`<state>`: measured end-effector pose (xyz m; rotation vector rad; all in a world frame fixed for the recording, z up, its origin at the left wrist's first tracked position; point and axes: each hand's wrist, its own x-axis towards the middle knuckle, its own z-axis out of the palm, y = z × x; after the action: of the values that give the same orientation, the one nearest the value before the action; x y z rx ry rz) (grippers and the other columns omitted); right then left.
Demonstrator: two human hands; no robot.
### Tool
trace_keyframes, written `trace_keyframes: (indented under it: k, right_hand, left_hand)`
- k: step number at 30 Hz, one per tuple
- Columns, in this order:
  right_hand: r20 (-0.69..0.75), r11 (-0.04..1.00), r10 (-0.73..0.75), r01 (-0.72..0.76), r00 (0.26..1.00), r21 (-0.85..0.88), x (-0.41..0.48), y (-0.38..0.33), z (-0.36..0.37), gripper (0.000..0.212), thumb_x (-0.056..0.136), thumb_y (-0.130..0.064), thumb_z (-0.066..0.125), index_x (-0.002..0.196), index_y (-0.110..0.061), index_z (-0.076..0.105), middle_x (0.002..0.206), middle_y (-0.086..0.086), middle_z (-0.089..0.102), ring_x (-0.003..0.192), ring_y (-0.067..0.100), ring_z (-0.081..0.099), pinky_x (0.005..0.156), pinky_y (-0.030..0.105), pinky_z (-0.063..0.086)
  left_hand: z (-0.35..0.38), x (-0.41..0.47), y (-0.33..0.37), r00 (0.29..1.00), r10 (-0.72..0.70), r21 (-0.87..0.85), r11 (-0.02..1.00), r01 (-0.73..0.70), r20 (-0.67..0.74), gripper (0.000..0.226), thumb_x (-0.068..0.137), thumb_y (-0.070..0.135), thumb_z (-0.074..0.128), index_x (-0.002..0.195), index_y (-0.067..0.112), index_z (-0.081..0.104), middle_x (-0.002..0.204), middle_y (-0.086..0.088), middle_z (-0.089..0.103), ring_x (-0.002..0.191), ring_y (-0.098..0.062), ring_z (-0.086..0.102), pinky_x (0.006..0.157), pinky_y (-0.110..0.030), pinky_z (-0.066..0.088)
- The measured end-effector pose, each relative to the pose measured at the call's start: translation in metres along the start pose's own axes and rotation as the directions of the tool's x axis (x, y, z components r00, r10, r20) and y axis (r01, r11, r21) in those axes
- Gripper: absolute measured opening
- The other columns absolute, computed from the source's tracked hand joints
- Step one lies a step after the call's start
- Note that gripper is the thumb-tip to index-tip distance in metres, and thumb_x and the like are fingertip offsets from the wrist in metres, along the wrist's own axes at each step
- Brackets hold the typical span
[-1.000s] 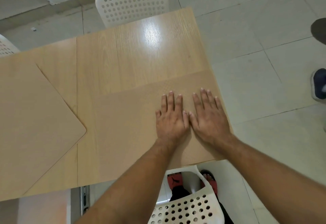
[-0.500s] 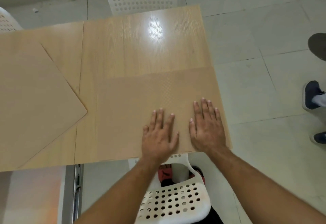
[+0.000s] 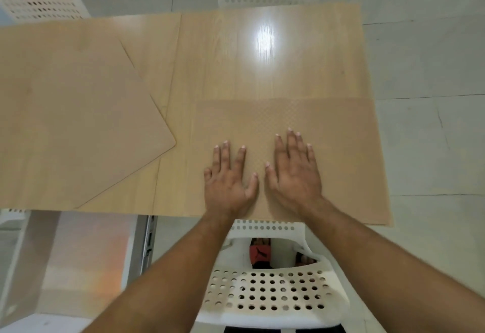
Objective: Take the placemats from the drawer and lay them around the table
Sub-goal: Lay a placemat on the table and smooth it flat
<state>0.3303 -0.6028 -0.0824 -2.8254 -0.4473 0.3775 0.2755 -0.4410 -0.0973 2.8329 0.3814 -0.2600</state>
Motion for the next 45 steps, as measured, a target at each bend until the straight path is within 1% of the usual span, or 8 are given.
trace_keyframes:
  k: [5, 9, 11, 16, 23, 28, 37, 45]
  right_hand:
    - [0.017, 0.997, -0.029, 0.030, 0.999, -0.067, 0.056, -0.033, 0.004, 0.069, 0.100, -0.054, 0.020, 0.161, -0.024, 0.007, 0.168, 0.013, 0.000, 0.154, 0.030, 0.000, 0.123, 0.051, 0.002]
    - [0.011, 0.994, -0.009, 0.010, 1.000, -0.109, 0.063, -0.028, 0.010, 0.068, 0.099, -0.059, 0.015, 0.160, -0.031, 0.007, 0.169, 0.008, -0.001, 0.155, 0.026, -0.004, 0.123, 0.048, -0.001]
    - [0.008, 0.994, -0.007, 0.008, 1.000, -0.110, 0.061, -0.028, 0.010, 0.067, 0.099, -0.059, 0.014, 0.160, -0.032, 0.005, 0.169, 0.006, -0.004, 0.155, 0.024, -0.006, 0.124, 0.047, -0.001]
    - [-0.030, 0.994, -0.003, 0.000, 1.000, -0.105, 0.062, -0.029, 0.011, 0.066, 0.099, -0.056, 0.018, 0.160, -0.032, 0.008, 0.169, 0.006, 0.001, 0.155, 0.024, -0.002, 0.124, 0.045, -0.001]
    - [-0.014, 0.994, -0.005, 0.004, 1.000, -0.109, 0.062, -0.028, 0.013, 0.067, 0.098, -0.054, 0.016, 0.160, -0.032, 0.009, 0.169, 0.007, 0.001, 0.155, 0.025, -0.001, 0.124, 0.047, 0.000]
    - [0.002, 0.994, -0.002, 0.002, 1.000, -0.110, 0.064, -0.027, 0.012, 0.066, 0.098, -0.055, 0.014, 0.160, -0.034, 0.007, 0.169, 0.007, 0.001, 0.155, 0.026, -0.002, 0.123, 0.048, 0.000]
    - [0.024, 0.985, -0.020, 0.024, 1.000, -0.173, 0.074, -0.011, 0.008, 0.063, 0.097, -0.062, 0.014, 0.157, -0.047, 0.005, 0.169, 0.000, -0.001, 0.155, 0.025, 0.001, 0.122, 0.049, 0.002]
    - [-0.070, 0.955, 0.282, -0.287, 0.957, -0.071, 0.065, 0.091, -0.024, 0.070, 0.094, -0.069, 0.013, 0.158, -0.041, 0.006, 0.169, 0.003, -0.001, 0.155, 0.025, -0.003, 0.123, 0.050, 0.000]
  left_hand:
    - [0.000, 0.001, -0.002, 1.000, 0.026, -0.053, 0.998, -0.026, 0.000, 0.069, 0.095, 0.060, 0.029, 0.156, 0.042, 0.001, 0.167, 0.002, -0.005, 0.153, -0.019, -0.007, 0.117, -0.052, 0.014]
    - [-0.009, 0.010, 0.001, 0.998, -0.011, -0.143, 0.990, 0.003, -0.057, 0.059, 0.092, 0.050, 0.039, 0.147, 0.033, 0.030, 0.161, -0.002, 0.021, 0.150, -0.022, 0.011, 0.115, -0.053, 0.024]
    - [-0.019, 0.038, 0.001, 0.995, -0.016, -0.182, 0.983, -0.001, -0.096, 0.053, 0.094, 0.046, 0.039, 0.144, 0.029, 0.033, 0.158, -0.003, 0.025, 0.149, -0.024, 0.014, 0.115, -0.052, 0.024]
    - [-0.031, 0.117, -0.020, 0.997, -0.049, -0.065, 0.997, 0.046, -0.051, 0.067, 0.096, 0.051, 0.028, 0.156, 0.025, 0.014, 0.166, -0.005, 0.005, 0.152, -0.025, -0.003, 0.119, -0.053, 0.011]
    - [-0.003, 0.002, -0.004, 0.998, 0.010, -0.075, 0.997, -0.006, 0.062, 0.064, 0.100, 0.050, 0.019, 0.157, 0.031, -0.001, 0.164, 0.000, -0.017, 0.150, -0.018, -0.020, 0.118, -0.050, 0.005]
    - [-0.013, 0.039, 0.004, 0.999, -0.032, -0.125, 0.992, 0.035, 0.029, 0.058, 0.100, 0.047, 0.020, 0.156, 0.033, 0.014, 0.166, -0.002, -0.004, 0.152, -0.022, -0.010, 0.117, -0.054, 0.012]
    - [-0.014, 0.070, 0.008, 0.999, -0.052, -0.053, 0.997, 0.051, -0.010, 0.060, 0.098, 0.053, 0.023, 0.155, 0.042, 0.009, 0.166, 0.001, -0.004, 0.152, -0.021, -0.008, 0.115, -0.056, 0.014]
    - [-0.013, 0.070, 0.005, 0.998, -0.060, -0.047, 0.997, 0.059, -0.021, 0.065, 0.094, 0.062, 0.025, 0.154, 0.046, 0.005, 0.166, 0.004, -0.007, 0.152, -0.020, -0.011, 0.116, -0.057, 0.011]
